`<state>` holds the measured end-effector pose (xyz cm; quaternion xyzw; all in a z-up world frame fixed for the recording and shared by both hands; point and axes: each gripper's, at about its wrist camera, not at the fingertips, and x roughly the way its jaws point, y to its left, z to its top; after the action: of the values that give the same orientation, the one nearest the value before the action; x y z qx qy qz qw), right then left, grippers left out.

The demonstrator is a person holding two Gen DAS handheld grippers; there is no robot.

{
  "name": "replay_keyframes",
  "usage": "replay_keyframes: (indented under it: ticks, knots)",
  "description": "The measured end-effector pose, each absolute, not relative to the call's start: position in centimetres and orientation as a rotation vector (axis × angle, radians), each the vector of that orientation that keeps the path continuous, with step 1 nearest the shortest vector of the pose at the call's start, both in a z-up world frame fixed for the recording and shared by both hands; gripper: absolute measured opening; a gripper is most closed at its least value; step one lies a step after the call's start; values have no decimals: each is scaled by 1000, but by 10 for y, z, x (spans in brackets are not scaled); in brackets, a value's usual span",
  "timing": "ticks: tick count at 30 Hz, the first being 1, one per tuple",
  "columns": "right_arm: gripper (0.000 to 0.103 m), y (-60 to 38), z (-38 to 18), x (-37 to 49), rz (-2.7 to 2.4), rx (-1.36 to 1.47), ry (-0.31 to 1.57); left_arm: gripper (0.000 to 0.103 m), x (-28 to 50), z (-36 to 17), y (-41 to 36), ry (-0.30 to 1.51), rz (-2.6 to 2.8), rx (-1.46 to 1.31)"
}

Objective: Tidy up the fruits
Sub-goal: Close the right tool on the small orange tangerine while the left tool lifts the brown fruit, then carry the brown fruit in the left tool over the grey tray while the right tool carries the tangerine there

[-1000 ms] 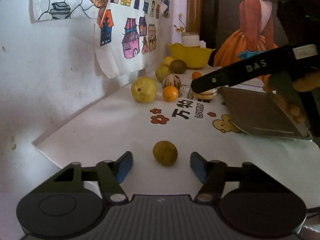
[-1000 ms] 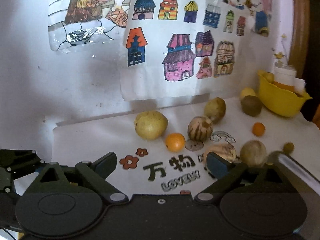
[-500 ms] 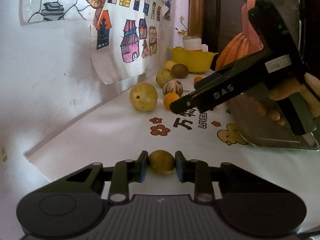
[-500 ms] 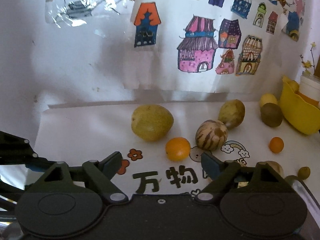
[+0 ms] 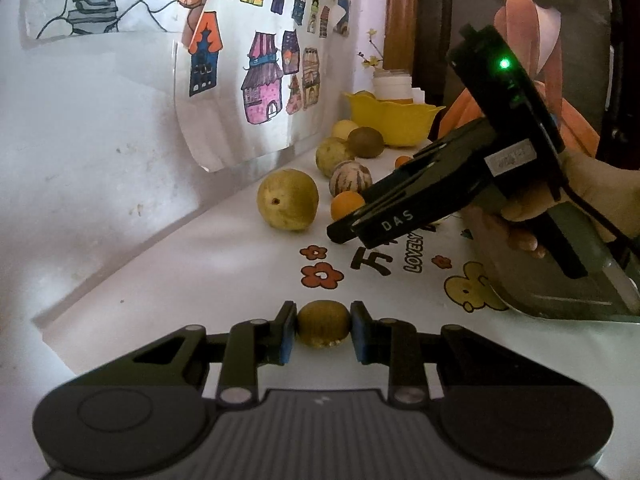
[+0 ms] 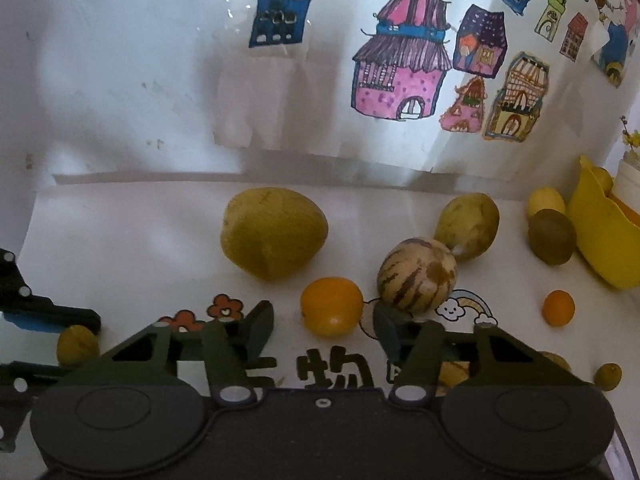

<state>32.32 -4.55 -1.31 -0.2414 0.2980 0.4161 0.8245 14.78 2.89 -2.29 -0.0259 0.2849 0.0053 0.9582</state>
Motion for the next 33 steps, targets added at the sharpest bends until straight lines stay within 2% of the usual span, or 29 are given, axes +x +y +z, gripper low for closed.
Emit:
replay_keyframes:
  ticks: [8, 17, 33]
  knots:
    - [37, -47, -14, 328, 852, -470, 624, 31, 157, -22, 30, 591, 35, -68]
    - [36, -61, -8, 323, 866, -378, 605, 31, 163, -21, 30, 601, 55, -86]
    - [37, -161, 52, 296, 738, -215, 484, 31, 186, 11, 4, 605, -36, -128]
